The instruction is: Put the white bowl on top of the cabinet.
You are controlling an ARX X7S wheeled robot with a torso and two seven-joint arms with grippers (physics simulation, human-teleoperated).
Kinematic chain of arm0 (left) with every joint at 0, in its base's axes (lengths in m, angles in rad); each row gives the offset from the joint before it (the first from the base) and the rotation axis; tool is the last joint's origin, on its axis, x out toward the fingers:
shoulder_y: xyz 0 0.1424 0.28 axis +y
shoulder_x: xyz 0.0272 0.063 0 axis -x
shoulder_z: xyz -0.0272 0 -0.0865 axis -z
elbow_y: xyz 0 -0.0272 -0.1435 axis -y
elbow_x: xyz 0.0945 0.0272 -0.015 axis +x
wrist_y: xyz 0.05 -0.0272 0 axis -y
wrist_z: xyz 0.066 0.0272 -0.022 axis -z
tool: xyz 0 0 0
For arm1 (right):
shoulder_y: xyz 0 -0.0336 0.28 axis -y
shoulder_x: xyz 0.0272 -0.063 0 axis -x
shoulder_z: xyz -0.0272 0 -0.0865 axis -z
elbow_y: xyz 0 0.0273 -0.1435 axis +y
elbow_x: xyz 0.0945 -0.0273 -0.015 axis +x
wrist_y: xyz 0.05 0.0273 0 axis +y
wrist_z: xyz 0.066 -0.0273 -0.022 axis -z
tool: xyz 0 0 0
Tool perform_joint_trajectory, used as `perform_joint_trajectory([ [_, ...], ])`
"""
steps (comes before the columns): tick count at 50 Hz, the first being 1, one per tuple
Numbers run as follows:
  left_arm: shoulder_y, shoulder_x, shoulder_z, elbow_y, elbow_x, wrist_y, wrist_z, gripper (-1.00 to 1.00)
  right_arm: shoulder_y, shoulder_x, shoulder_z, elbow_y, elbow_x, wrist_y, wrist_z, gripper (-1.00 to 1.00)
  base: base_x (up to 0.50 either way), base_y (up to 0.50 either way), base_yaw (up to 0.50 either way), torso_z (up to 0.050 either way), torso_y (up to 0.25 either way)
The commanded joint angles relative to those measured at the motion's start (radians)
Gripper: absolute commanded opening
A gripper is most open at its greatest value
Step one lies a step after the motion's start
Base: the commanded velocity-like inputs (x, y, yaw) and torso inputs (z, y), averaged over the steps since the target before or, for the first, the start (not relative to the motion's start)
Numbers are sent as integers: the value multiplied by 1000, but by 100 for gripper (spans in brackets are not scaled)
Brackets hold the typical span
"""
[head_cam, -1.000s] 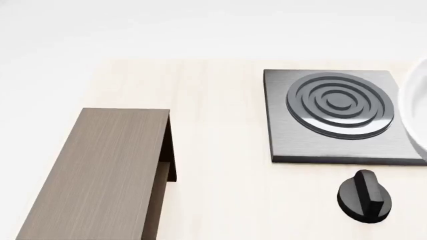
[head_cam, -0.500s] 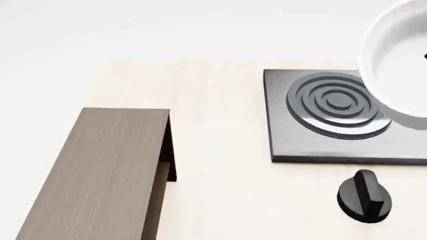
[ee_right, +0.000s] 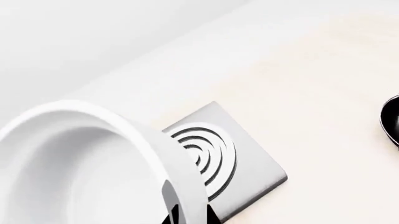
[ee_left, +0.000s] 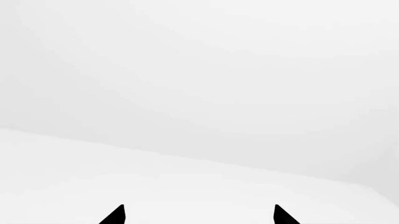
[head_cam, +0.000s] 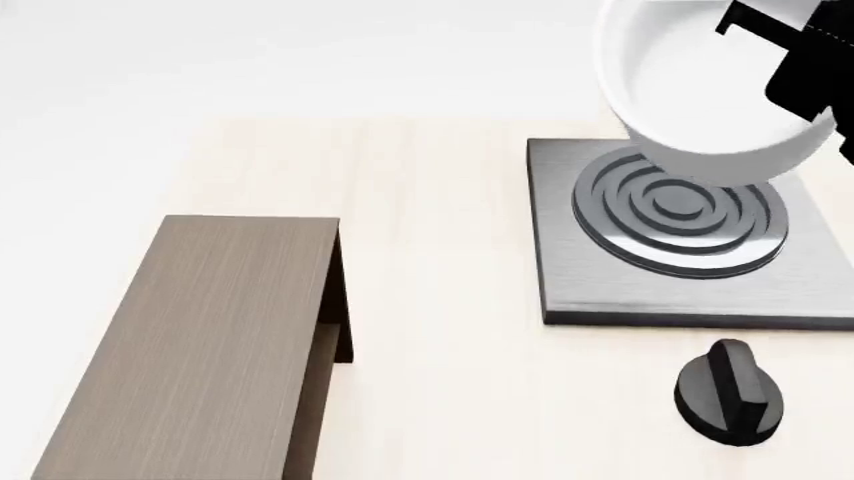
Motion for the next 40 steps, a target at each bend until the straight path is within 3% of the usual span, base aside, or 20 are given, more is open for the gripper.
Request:
perform_joint_trajectory([
  [1, 0, 0, 0, 0, -1, 0, -1, 100, 148, -97, -24, 173, -4, 72, -103, -100, 0, 0, 0, 20, 0],
  [29, 4, -1, -1, 4, -6, 3, 1, 100, 294, -366, -148, 543, -144, 34, -438, -100, 0, 0, 0, 0, 1],
  [40, 3, -1, -1, 1, -10, 5, 3, 100, 312, -438, -184, 600, -172, 39, -502, -100, 0, 0, 0, 0, 1],
])
